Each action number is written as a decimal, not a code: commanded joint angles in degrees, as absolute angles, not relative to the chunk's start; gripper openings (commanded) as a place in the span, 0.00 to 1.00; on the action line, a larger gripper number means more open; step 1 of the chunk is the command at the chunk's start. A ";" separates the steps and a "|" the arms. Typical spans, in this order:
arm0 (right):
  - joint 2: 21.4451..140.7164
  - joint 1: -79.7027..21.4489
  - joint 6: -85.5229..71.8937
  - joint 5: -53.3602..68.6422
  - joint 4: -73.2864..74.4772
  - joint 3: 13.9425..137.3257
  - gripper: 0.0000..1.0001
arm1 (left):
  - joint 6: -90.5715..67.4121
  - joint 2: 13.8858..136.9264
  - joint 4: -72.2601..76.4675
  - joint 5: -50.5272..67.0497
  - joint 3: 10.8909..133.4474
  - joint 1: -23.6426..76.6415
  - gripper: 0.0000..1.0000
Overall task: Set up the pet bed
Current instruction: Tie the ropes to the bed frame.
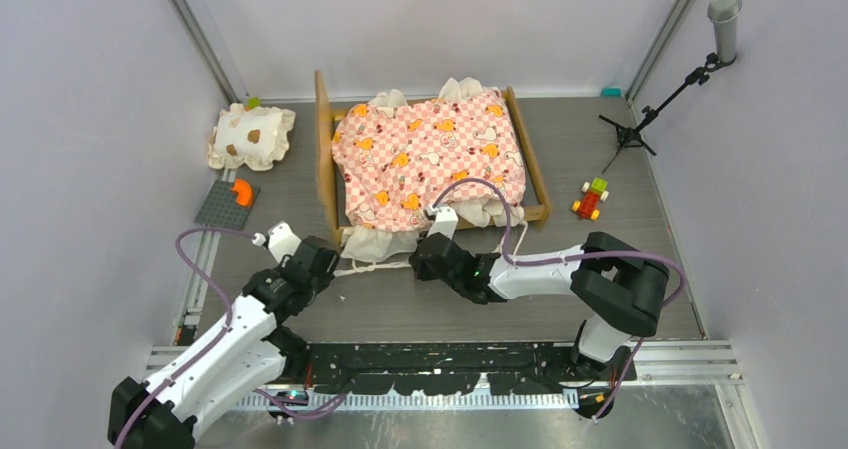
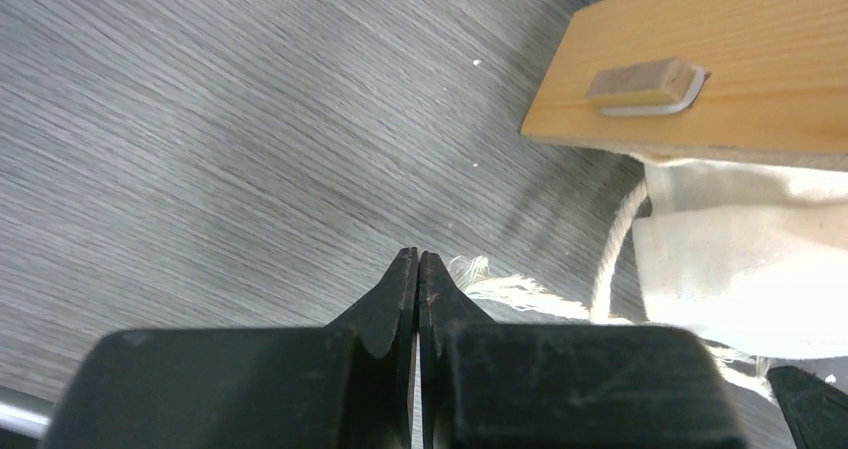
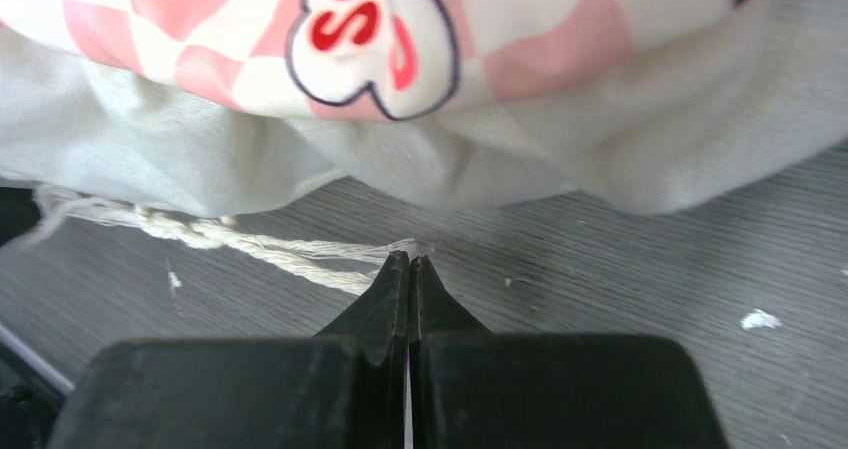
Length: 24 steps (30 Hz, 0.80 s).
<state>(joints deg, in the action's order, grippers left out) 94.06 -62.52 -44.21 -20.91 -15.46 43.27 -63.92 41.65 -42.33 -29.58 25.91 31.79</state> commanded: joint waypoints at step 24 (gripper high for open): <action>86.57 -62.66 -41.66 -38.13 -0.37 44.13 0.01 | -57.63 51.99 -44.97 -44.36 36.94 14.63 0.00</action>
<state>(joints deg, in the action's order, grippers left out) 88.53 -62.57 -41.76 -32.75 -2.17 43.29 -59.88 51.44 -47.77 -42.00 34.81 17.47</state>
